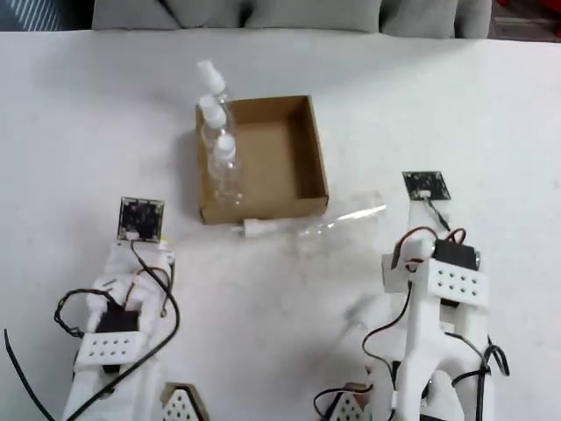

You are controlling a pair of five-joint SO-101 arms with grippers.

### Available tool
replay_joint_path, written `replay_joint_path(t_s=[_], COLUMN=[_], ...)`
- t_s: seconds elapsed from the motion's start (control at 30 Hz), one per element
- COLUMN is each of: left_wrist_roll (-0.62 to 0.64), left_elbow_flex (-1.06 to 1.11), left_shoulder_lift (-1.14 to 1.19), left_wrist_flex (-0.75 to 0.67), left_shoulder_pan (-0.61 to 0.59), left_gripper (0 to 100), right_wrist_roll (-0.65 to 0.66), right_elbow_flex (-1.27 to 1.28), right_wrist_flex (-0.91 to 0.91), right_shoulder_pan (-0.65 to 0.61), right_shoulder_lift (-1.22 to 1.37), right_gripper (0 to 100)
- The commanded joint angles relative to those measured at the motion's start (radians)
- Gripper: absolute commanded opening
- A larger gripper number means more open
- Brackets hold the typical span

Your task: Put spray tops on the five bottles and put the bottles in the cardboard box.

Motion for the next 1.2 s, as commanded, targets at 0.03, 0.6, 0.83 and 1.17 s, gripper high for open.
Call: replay_joint_path(t_s=[0.03, 0.6, 0.83, 1.17], left_wrist_roll=[-0.012, -0.011, -0.011, -0.005], left_elbow_flex=[0.002, -0.201, -0.483, -0.591], left_shoulder_lift=[-0.019, -0.016, -0.021, -0.021], left_wrist_flex=[-0.015, 0.319, 0.707, 0.855], left_shoulder_pan=[-0.012, 0.054, 0.249, 0.78], left_gripper=[3, 3, 3, 3], right_wrist_roll=[0.012, 0.015, 0.055, 0.176], right_elbow_flex=[-0.068, 0.109, 0.184, 0.218], right_wrist_flex=[0.028, -0.114, -0.114, -0.119], right_shoulder_pan=[0.119, 0.674, 0.809, 0.865], right_shoulder_lift=[-0.016, -0.007, -0.007, -0.015], right_gripper=[13.2, 3.1, 3.0, 2.8])
